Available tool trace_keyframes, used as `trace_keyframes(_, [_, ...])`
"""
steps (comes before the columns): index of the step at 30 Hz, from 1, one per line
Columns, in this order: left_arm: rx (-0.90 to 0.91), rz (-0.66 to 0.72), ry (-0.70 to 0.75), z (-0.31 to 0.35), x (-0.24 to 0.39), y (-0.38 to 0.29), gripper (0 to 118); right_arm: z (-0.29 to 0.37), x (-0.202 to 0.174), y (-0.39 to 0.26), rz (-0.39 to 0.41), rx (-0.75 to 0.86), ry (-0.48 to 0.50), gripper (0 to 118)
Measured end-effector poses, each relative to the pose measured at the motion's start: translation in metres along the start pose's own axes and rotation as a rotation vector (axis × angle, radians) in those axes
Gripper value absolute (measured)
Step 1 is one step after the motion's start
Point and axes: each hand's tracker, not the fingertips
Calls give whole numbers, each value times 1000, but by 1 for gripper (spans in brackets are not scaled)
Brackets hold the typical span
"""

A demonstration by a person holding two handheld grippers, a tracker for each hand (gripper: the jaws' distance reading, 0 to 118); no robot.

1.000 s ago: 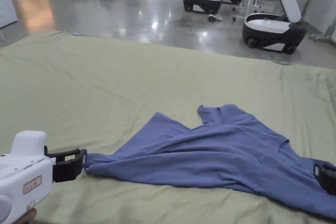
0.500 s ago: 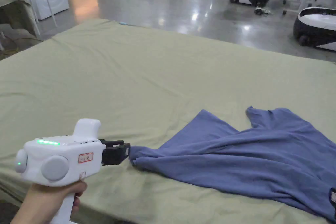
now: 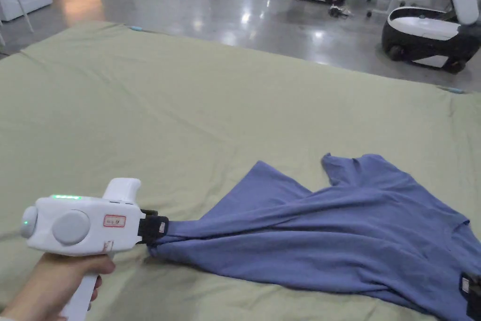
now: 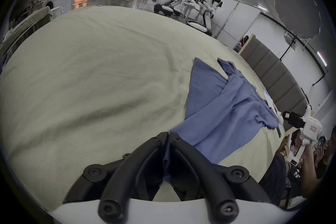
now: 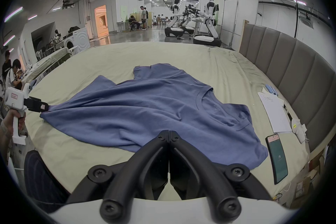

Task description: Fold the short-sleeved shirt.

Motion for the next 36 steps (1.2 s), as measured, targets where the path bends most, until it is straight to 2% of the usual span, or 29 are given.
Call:
trace_keyframes(1, [51, 25, 4, 6, 1, 1, 4, -4, 2, 5, 1, 0, -1, 1])
trace_keyframes(3, [67, 66, -80, 16, 4, 8, 4, -18, 3, 17, 11, -2, 1, 1])
trace_keyframes(6, [73, 14, -59, 28, 21, 10, 4, -55, 8, 45, 66, -4, -15, 1])
trace_keyframes(10, [82, 9, -97, 37, 36, 11, 4, -127, 31, 96, 40, -19, -11, 2])
trace_keyframes(11, [90, 2, -83, 39, 40, 12, 4, -148, 38, 109, 26, -33, 5, 7])
trace_keyframes(12, [98, -14, -73, 41, 42, 13, 4, -168, 44, 121, 25, -36, -2, 24])
trace_keyframes(13, [98, -13, -74, 42, 43, 14, 4, -190, 50, 132, 27, -43, -5, 56])
trace_keyframes(14, [100, -12, -75, 43, 45, 16, 4, -209, 54, 141, 37, -60, 7, 112])
trace_keyframes(15, [100, -16, -72, 43, 48, 17, 4, -231, 55, 151, 45, -115, 31, 117])
trace_keyframes(16, [101, -30, -57, 43, 51, 18, 4, -252, 57, 157, 49, -166, 33, 113])
trace_keyframes(17, [94, -37, -44, 42, 50, 20, 4, -267, 61, 163, 72, -95, 52, 113])
trace_keyframes(19, [92, -36, -38, 41, 53, 22, 4, -297, 60, 167, 89, -174, -2, 113])
trace_keyframes(23, [72, -49, 22, 33, 53, 26, 4, -342, 58, 158, 184, -284, 18, 112])
trace_keyframes(24, [69, -47, 22, 31, 53, 28, 4, -345, 55, 150, 202, -319, 23, 107])
trace_keyframes(25, [64, -49, 17, 29, 49, 29, 4, -342, 55, 144, 175, -344, 82, 93])
trace_keyframes(26, [69, -51, 23, 27, 51, 31, 4, -333, 55, 143, 105, -294, 115, 75])
trace_keyframes(27, [68, -52, 27, 25, 53, 33, 4, -323, 56, 147, 99, -273, 86, 57])
trace_keyframes(28, [64, -53, 29, 23, 54, 36, 4, -314, 56, 148, 89, -285, 106, 21])
trace_keyframes(29, [66, -50, 38, 21, 52, 38, 4, -305, 55, 148, 102, -299, 110, 1])
trace_keyframes(33, [85, -17, -11, 16, 52, 52, 4, -240, 50, 165, 146, -241, 106, 1])
trace_keyframes(36, [128, -28, 4, 25, 59, 78, 4, -179, 66, 196, 72, -158, 164, 1])
